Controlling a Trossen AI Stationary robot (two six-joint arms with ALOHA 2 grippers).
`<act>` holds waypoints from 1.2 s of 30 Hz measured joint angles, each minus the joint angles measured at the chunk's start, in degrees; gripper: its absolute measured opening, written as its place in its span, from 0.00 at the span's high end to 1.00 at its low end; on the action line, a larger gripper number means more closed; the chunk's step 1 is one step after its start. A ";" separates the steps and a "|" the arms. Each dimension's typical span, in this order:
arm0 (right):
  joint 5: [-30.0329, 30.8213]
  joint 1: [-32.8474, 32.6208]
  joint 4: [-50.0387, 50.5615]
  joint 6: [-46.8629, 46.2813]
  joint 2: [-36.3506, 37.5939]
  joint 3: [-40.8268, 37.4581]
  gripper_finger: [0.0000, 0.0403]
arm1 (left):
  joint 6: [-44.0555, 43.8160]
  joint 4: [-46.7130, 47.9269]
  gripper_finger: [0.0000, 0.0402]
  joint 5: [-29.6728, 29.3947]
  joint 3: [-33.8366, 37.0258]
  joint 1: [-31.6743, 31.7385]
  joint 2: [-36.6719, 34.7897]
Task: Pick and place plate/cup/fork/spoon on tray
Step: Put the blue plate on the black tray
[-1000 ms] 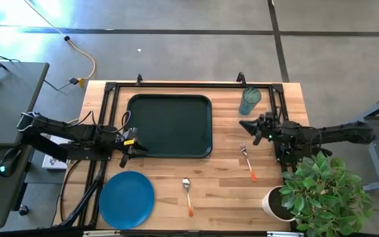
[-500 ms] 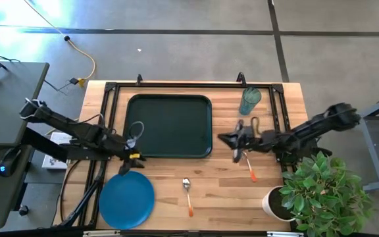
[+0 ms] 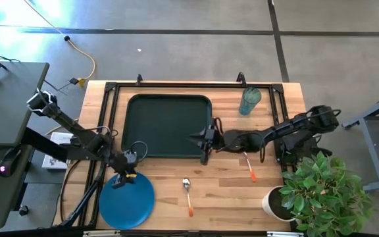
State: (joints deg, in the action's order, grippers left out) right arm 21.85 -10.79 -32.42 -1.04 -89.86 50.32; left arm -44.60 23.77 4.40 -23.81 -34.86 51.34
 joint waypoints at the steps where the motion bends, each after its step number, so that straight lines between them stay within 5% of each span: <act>1: -0.50 0.01 0.88 0.01 -0.31 0.75 0.83 | -0.37 1.06 0.52 0.00 0.00 -0.50 0.38; 13: -1.04 -0.13 7.15 -5.39 -0.45 1.36 0.83 | -3.28 14.63 0.52 -2.10 0.00 -2.00 2.88; 22: -1.10 -0.59 8.39 -6.66 -1.05 1.36 0.83 | -4.16 16.08 0.54 -5.91 0.86 -1.74 4.83; 36: -3.32 -0.61 9.11 -8.50 -1.07 1.36 0.83 | -1.79 14.89 0.83 -2.60 1.38 -1.68 10.88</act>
State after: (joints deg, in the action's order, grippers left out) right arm 18.53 -11.40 -23.31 -9.55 -90.94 51.68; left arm -46.39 38.66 1.80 -22.44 -36.53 62.22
